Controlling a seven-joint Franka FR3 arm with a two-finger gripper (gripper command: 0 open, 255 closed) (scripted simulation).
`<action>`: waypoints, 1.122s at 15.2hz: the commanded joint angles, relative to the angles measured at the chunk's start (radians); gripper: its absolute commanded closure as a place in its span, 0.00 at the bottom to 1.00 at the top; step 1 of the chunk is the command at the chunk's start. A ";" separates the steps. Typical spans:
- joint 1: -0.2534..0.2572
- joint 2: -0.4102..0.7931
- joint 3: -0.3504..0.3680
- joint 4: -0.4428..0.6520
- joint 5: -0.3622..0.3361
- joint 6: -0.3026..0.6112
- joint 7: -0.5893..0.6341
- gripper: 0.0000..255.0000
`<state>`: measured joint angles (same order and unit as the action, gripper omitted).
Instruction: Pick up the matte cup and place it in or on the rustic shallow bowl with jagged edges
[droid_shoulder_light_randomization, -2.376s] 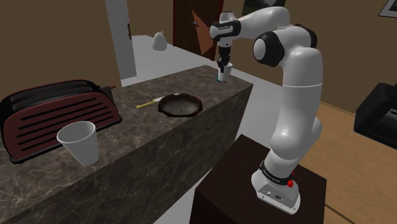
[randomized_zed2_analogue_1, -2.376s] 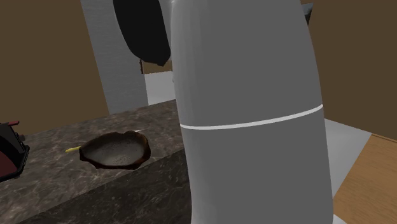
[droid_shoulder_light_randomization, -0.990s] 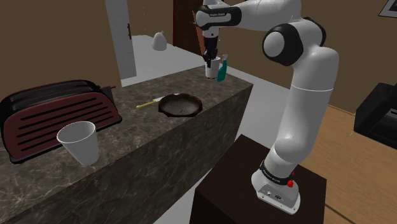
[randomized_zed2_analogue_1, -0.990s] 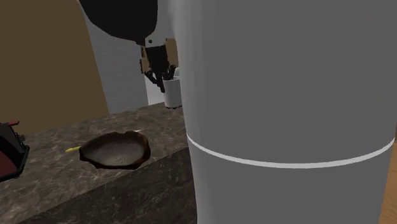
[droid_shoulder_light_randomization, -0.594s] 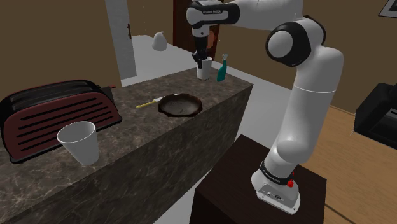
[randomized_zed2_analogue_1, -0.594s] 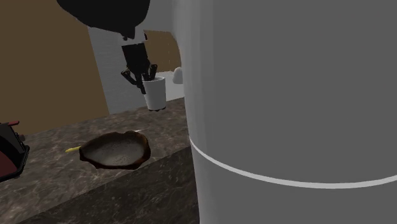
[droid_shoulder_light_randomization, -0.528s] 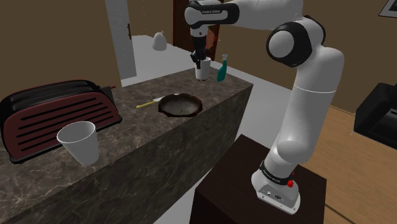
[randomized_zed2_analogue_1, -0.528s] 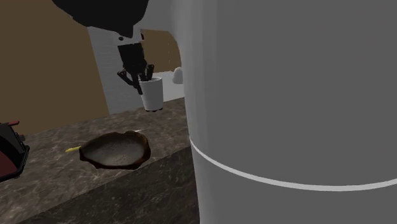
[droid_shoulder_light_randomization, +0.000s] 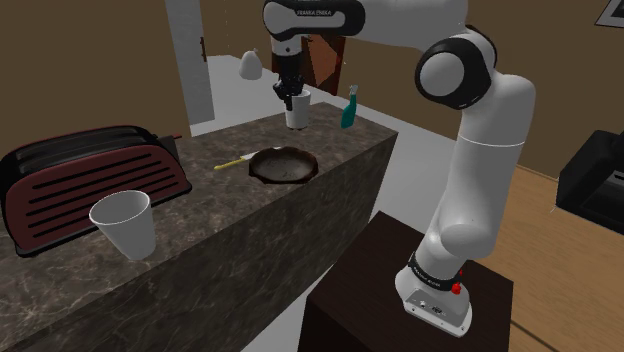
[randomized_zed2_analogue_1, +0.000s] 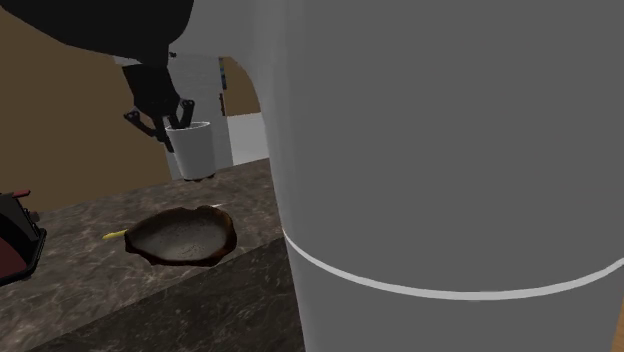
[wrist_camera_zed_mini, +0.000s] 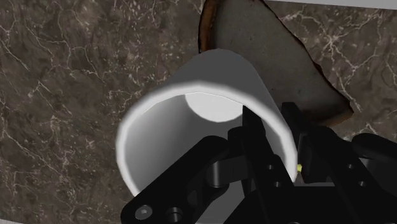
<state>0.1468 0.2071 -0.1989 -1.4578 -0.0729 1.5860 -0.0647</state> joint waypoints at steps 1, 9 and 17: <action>0.027 0.005 0.018 0.015 0.000 -0.015 0.046 1.00; 0.045 0.004 0.029 -0.074 0.000 0.071 0.081 1.00; 0.045 0.006 0.030 -0.179 -0.001 0.178 0.090 1.00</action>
<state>0.1917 0.2107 -0.1692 -1.6268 -0.0741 1.7500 0.0234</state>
